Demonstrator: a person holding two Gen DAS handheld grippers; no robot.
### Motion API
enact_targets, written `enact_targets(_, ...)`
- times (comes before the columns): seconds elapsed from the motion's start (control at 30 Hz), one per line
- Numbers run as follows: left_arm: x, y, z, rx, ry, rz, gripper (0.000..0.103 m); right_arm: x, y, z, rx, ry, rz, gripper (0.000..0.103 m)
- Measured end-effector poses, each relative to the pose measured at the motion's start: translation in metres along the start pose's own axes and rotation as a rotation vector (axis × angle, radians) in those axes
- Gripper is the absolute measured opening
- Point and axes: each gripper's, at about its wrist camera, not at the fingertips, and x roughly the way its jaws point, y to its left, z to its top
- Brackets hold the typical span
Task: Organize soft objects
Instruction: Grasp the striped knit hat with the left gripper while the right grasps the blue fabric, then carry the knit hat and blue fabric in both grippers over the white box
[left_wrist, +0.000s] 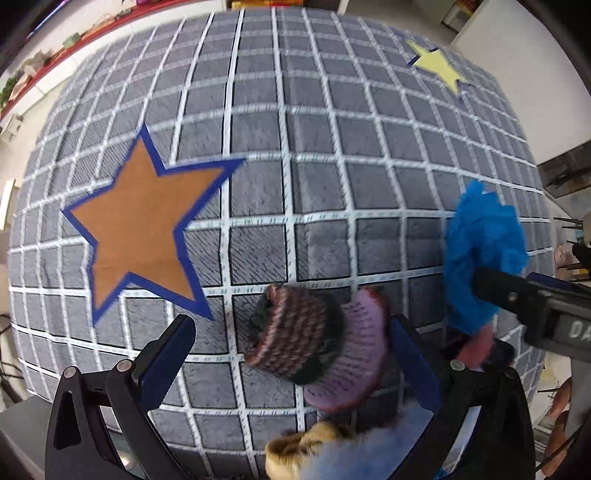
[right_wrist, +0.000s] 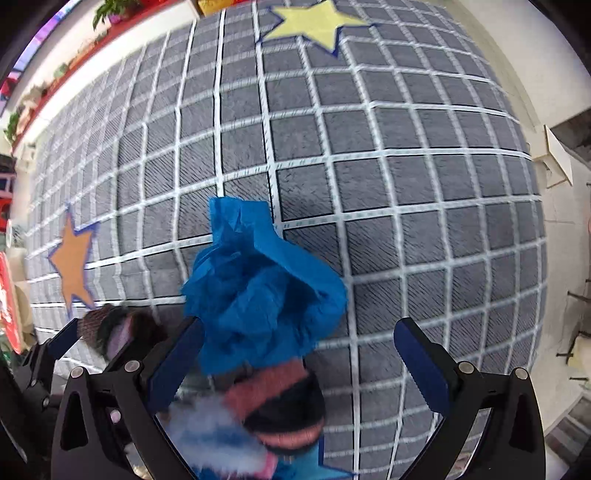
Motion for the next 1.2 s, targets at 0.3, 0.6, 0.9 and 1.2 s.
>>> enact_targets(0.3, 0.017, 0.0, -0.011, 0.086, -0.005, 0.093, 0.103, 0.041, 0.021, -0.009, -0.035, 0.036, -0.042, 0.103)
enact_targets(0.6, 0.027, -0.02, -0.014, 0.059, 0.017, 0.09, 0.101, 0.053, 0.034, 0.005, -0.057, 0.075, -0.05, 0.103)
enact_targets(0.9, -0.003, -0.032, -0.001, 0.091, -0.022, 0.002, 0.06, 0.02, 0.015, -0.014, -0.044, 0.005, 0.036, 0.026)
enact_targets(1.2, -0.088, -0.065, -0.014, 0.205, -0.164, 0.022, 0.06, -0.03, -0.04, -0.044, 0.079, -0.03, 0.119, 0.026)
